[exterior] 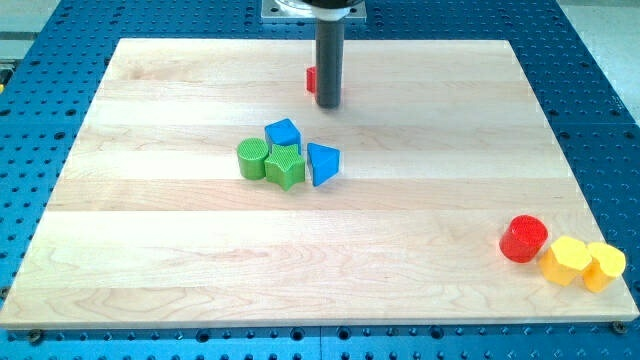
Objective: Keep blue blocks and stars in a diagonal line
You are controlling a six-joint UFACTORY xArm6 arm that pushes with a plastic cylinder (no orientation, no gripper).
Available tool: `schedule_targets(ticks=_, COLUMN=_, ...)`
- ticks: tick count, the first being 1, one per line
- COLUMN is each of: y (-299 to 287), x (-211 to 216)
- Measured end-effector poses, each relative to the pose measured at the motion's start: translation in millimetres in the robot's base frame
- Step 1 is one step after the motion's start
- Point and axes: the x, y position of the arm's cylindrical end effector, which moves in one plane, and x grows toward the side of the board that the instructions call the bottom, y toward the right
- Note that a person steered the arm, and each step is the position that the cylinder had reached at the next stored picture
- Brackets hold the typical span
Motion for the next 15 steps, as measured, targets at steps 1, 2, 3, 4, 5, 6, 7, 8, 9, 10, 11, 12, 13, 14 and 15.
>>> schedule_targets(ticks=1, y=-48.0, x=-9.5)
schedule_targets(ticks=2, y=-77.8, x=-36.7)
schedule_targets(ticks=3, y=9.8, x=-33.5)
schedule_targets(ticks=4, y=125.4, x=11.3)
schedule_targets(ticks=5, y=40.0, x=-39.1)
schedule_targets(ticks=6, y=-1.8, x=-66.6)
schedule_targets(ticks=7, y=90.4, x=-69.0)
schedule_targets(ticks=8, y=146.8, x=5.0)
schedule_targets(ticks=9, y=156.0, x=29.1)
schedule_targets(ticks=10, y=131.3, x=-23.9)
schedule_targets(ticks=11, y=195.5, x=-23.8)
schedule_targets(ticks=12, y=208.1, x=9.9)
schedule_targets(ticks=13, y=177.9, x=93.5)
schedule_targets(ticks=14, y=97.1, x=147.0)
schedule_targets(ticks=15, y=160.6, x=148.5)
